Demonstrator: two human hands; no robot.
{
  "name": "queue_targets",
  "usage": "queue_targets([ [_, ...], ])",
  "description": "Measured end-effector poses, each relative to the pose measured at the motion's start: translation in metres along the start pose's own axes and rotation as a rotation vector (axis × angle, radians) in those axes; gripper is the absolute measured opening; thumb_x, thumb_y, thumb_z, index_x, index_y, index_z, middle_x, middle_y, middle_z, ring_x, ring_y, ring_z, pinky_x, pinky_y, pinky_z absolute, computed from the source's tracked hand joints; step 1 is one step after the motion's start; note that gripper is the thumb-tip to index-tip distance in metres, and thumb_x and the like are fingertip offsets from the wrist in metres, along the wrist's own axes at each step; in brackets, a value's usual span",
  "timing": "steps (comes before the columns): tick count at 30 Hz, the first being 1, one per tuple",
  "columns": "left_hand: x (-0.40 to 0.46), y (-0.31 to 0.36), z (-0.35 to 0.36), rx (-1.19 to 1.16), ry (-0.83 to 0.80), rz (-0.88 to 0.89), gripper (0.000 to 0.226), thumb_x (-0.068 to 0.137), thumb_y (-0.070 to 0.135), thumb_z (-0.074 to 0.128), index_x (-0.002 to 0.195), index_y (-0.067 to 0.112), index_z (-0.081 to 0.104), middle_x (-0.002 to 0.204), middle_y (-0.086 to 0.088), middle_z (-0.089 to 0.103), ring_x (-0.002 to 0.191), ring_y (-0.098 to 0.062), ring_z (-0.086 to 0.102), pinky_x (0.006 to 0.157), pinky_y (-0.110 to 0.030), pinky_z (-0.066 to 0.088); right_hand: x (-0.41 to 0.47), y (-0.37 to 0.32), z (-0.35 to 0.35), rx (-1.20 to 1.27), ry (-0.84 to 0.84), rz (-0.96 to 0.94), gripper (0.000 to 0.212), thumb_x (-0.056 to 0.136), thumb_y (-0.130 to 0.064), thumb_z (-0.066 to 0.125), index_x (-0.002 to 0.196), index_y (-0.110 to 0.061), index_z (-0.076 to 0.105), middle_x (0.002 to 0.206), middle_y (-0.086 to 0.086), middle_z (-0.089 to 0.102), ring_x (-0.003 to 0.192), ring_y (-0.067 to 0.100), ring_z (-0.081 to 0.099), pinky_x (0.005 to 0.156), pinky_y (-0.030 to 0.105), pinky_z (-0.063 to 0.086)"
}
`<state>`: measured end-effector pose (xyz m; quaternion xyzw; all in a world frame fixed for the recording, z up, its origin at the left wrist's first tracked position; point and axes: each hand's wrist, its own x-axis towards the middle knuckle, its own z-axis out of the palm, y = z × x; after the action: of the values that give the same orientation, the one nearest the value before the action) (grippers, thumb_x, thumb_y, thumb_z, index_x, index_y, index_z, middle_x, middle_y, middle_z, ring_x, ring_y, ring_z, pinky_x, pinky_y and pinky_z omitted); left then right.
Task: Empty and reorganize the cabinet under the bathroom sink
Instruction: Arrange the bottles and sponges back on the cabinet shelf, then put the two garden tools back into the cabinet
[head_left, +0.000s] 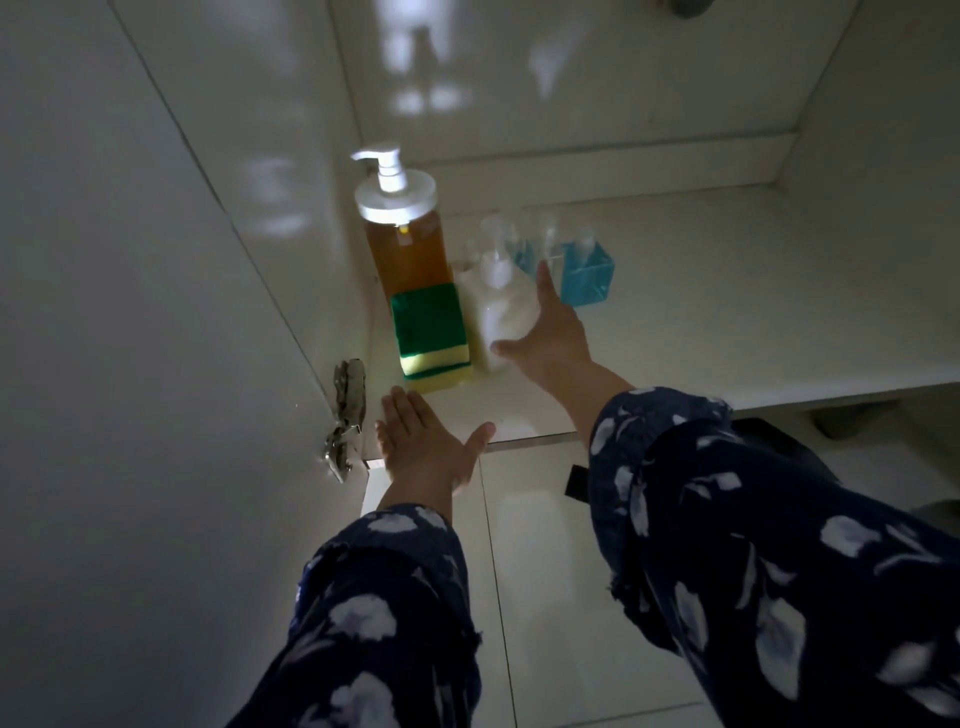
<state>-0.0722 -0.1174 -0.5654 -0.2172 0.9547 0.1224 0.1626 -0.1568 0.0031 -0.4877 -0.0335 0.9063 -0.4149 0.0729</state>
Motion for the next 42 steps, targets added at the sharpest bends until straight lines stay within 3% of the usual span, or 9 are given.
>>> queue_targets([
  [4,-0.023,0.005,-0.004,0.044,-0.055,0.017,0.100,0.091,0.064,0.036,0.148,-0.001,-0.014,0.158,-0.015,-0.020,0.147,-0.028,-0.016,0.120,-0.047,0.001,-0.036,0.036,-0.037,-0.193,-0.195,0.090,0.080,0.082,-0.033,0.072,0.149,-0.021,0.029,0.148,0.010,0.036,0.134,0.026,0.039,0.112,0.032,0.032],
  [8,-0.070,0.038,0.008,0.164,-0.105,0.026,0.088,0.095,0.050,0.042,0.150,0.001,-0.006,0.159,-0.014,-0.014,0.148,-0.028,-0.009,0.118,-0.051,0.004,-0.082,0.083,-0.093,-0.337,-0.340,0.151,0.063,0.091,-0.026,0.062,0.146,-0.014,0.034,0.153,0.007,0.030,0.139,0.023,0.031,0.112,0.027,0.025],
  [11,-0.101,0.089,0.021,0.150,-0.140,0.143,0.067,0.097,0.042,0.039,0.148,0.002,0.021,0.156,-0.015,0.018,0.144,-0.029,0.019,0.116,-0.047,0.021,-0.119,0.121,-0.139,-0.438,-0.387,0.220,0.055,0.095,-0.026,0.057,0.145,-0.011,0.038,0.152,0.009,0.033,0.137,0.027,0.036,0.108,0.030,0.032],
  [13,-0.124,0.131,0.032,0.045,-0.225,0.251,0.051,0.098,0.036,0.041,0.138,0.005,0.041,0.143,-0.014,0.043,0.130,-0.030,0.043,0.105,-0.038,0.037,-0.143,0.150,-0.173,-0.437,-0.405,0.272,0.056,0.094,-0.027,0.057,0.145,-0.013,0.038,0.154,0.009,0.031,0.137,0.028,0.035,0.108,0.031,0.033],
  [15,-0.148,0.174,0.045,-0.015,-0.248,0.335,0.041,0.097,0.032,0.042,0.129,0.008,0.051,0.132,-0.015,0.054,0.117,-0.031,0.053,0.095,-0.035,0.043,-0.166,0.181,-0.208,-0.440,-0.399,0.310,0.055,0.094,-0.026,0.058,0.145,-0.018,0.039,0.153,0.007,0.031,0.138,0.027,0.035,0.109,0.031,0.032],
  [21,-0.195,0.304,0.117,-0.185,-0.403,0.471,0.049,0.098,0.030,0.045,0.144,0.011,0.039,0.145,-0.010,0.045,0.130,-0.026,0.045,0.108,-0.029,0.035,-0.215,0.291,-0.304,-0.374,-0.311,0.508,0.051,0.093,-0.020,0.059,0.142,-0.023,0.045,0.151,0.006,0.036,0.135,0.026,0.040,0.107,0.030,0.035],
  [26,-0.216,0.373,0.187,-0.342,-0.478,0.507,0.043,0.097,0.021,0.050,0.140,0.016,0.046,0.132,-0.004,0.058,0.121,-0.018,0.053,0.096,-0.017,0.035,-0.245,0.365,-0.329,-0.337,-0.250,0.637,0.054,0.096,-0.013,0.050,0.147,-0.023,0.035,0.152,0.008,0.033,0.137,0.027,0.037,0.107,0.032,0.036],
  [35,-0.224,0.404,0.306,-0.426,-0.666,0.461,0.074,0.096,0.018,0.054,0.151,0.035,0.008,0.134,-0.010,0.054,0.117,-0.026,0.055,0.101,-0.031,0.045,-0.271,0.484,-0.269,-0.253,-0.114,0.691,0.037,0.100,-0.022,0.041,0.135,-0.017,0.053,0.138,0.014,0.053,0.123,0.030,0.051,0.101,0.030,0.039],
  [42,-0.220,0.403,0.328,-0.538,-0.686,0.478,0.104,0.089,0.000,0.058,0.137,0.060,-0.012,0.134,-0.013,0.052,0.111,-0.028,0.057,0.099,-0.041,0.049,-0.262,0.524,-0.240,-0.274,-0.026,0.693,0.057,0.089,-0.011,0.052,0.142,-0.028,0.044,0.109,0.017,0.062,0.099,0.033,0.059,0.077,0.030,0.045],
])
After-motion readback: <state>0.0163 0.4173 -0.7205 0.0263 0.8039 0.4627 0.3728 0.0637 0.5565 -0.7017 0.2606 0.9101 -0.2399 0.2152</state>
